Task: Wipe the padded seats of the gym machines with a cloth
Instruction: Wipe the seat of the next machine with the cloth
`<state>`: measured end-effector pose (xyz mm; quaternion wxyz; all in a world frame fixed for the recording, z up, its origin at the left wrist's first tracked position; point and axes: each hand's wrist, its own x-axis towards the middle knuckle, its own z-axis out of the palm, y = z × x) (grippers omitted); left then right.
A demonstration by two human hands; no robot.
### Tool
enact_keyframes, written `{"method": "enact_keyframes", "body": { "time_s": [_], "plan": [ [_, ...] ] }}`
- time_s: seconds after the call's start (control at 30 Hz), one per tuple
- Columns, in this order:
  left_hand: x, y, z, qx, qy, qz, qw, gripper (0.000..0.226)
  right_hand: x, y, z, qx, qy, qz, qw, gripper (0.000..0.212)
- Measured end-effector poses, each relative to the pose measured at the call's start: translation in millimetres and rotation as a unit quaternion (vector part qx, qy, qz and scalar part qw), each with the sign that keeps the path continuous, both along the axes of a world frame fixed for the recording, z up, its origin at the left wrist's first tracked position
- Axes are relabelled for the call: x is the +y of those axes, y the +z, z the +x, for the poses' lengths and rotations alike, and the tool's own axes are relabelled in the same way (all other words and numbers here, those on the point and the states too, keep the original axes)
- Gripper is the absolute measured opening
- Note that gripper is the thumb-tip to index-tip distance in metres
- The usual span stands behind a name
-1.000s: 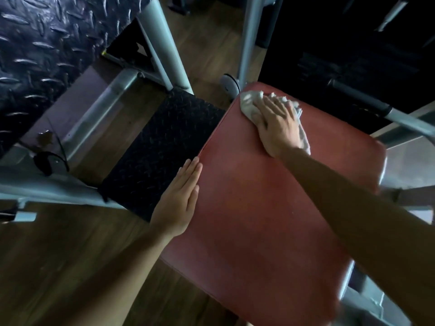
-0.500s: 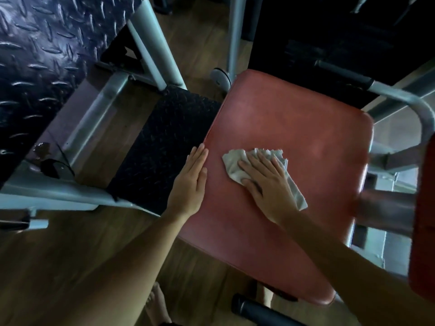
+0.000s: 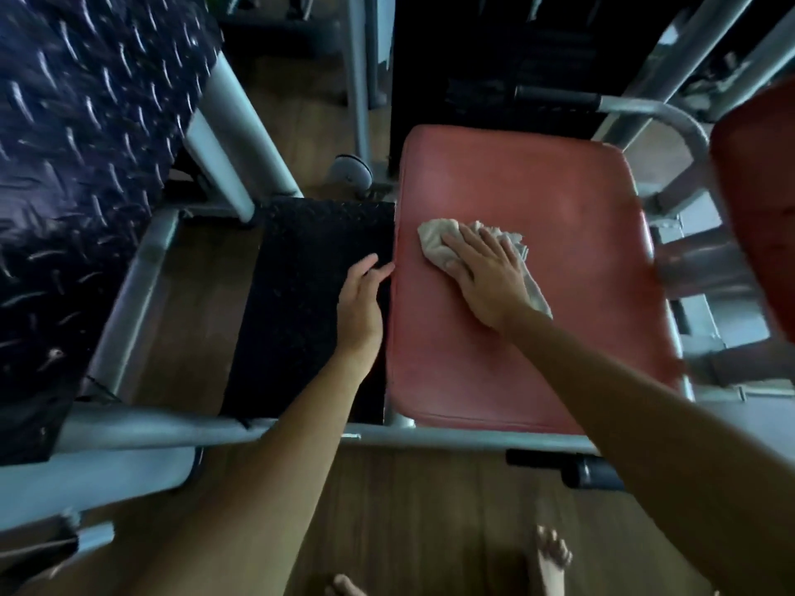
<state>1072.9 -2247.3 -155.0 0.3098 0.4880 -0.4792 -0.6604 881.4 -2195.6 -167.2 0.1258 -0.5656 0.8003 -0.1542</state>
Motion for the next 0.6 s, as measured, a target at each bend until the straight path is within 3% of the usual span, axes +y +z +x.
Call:
{"method": "enact_keyframes", "body": {
  "time_s": [0.13,0.33,0.4,0.47,0.6],
  "plan": [
    [-14.6,1.0,24.9,-0.072,-0.128,-0.036,0.988,0.027,34.2,1.0,37.5,0.013,0.050,-0.008,0.999,0.047],
    [1.1,10.8,25.5,-0.179,-0.232,-0.133,0.947,0.044,80.2,18.5,68.2,-0.052,0.117,0.023,0.992,0.055],
    [12.0,9.4,21.9,-0.260,-0.263,-0.210,0.905,0.051,89.3,33.5,59.2,-0.124,0.088,0.002,0.988,0.046],
    [25.0,9.2,16.1,-0.333,-0.281,-0.305,0.847,0.058,100.7,42.6,40.2,-0.141,0.012,-0.040,0.989,0.041],
    [55.6,9.9,-9.1,-0.352,-0.311,-0.468,0.748,0.063,131.6,30.3,1.8,-0.141,-0.103,0.023,0.984,0.044]
  ]
}}
